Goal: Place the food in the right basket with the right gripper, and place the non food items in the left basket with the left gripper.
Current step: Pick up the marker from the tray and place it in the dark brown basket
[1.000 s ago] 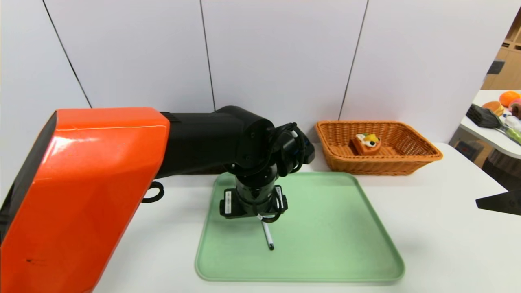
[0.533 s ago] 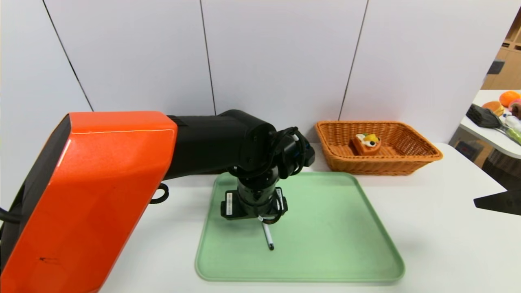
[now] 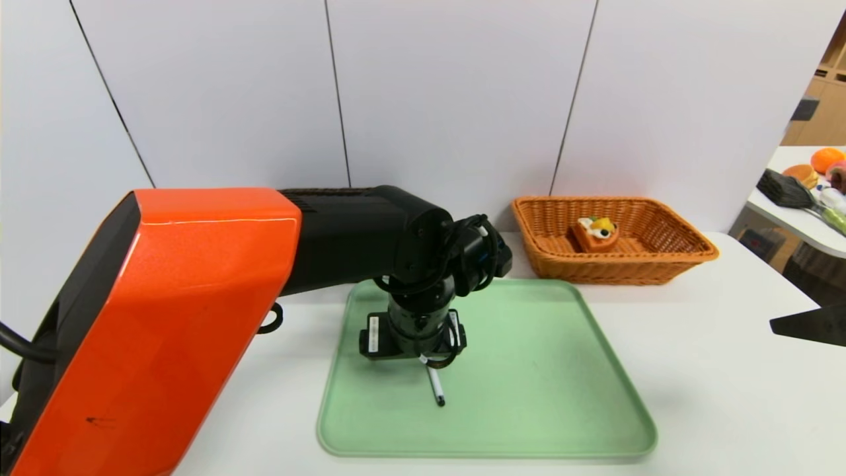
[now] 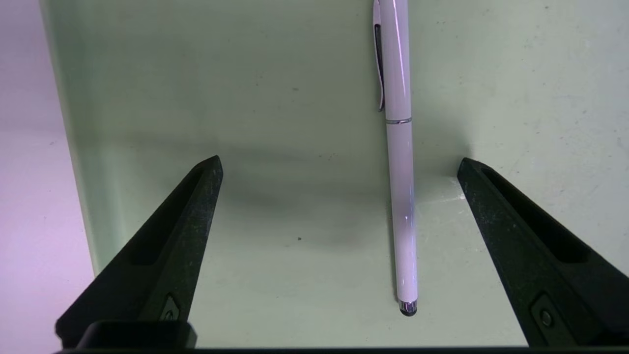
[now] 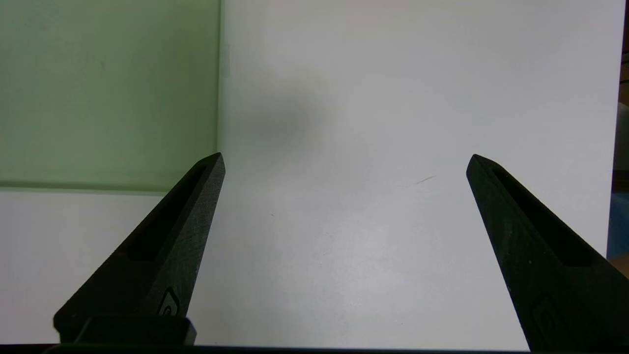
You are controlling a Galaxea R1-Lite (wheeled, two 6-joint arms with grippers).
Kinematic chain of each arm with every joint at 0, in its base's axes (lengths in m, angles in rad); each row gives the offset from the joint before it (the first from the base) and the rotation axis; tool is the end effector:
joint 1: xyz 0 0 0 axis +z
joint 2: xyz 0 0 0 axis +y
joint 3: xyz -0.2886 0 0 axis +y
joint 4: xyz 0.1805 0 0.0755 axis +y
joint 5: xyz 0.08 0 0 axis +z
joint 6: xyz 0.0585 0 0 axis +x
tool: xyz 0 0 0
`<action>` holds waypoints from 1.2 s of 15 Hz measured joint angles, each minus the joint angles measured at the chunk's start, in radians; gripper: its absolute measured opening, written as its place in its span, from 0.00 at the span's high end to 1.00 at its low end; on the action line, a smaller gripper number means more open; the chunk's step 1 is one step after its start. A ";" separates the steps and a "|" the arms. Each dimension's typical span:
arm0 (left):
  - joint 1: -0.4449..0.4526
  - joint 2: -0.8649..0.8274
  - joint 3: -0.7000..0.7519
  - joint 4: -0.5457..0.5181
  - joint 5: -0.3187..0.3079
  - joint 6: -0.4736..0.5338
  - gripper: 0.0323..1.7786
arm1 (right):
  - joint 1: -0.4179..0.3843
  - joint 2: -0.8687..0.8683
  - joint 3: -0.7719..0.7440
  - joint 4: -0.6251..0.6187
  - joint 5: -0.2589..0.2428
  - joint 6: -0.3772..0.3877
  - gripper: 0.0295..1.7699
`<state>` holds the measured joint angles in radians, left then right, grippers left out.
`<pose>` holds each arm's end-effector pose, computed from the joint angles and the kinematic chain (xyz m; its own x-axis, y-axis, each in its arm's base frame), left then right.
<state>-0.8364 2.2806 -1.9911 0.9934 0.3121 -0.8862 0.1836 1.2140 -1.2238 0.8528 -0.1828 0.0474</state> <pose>0.2956 -0.3005 0.1096 0.4090 0.0052 -0.9125 -0.0880 0.9955 -0.0338 0.1695 0.0207 0.2450 0.6763 -0.0593 -0.7342 -0.0258 0.9942 -0.1041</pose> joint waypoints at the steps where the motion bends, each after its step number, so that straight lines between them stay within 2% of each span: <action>1: 0.000 0.000 0.000 0.000 0.000 0.000 0.05 | 0.000 -0.002 0.000 0.000 0.000 0.000 0.04; 18: 0.000 0.001 0.000 -0.022 0.005 -0.034 0.05 | 0.000 -0.013 0.000 -0.001 -0.005 -0.001 0.04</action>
<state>-0.8360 2.2821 -1.9906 0.9717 0.3174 -0.9202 0.1840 1.2013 -1.2243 0.8515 -0.1879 0.0466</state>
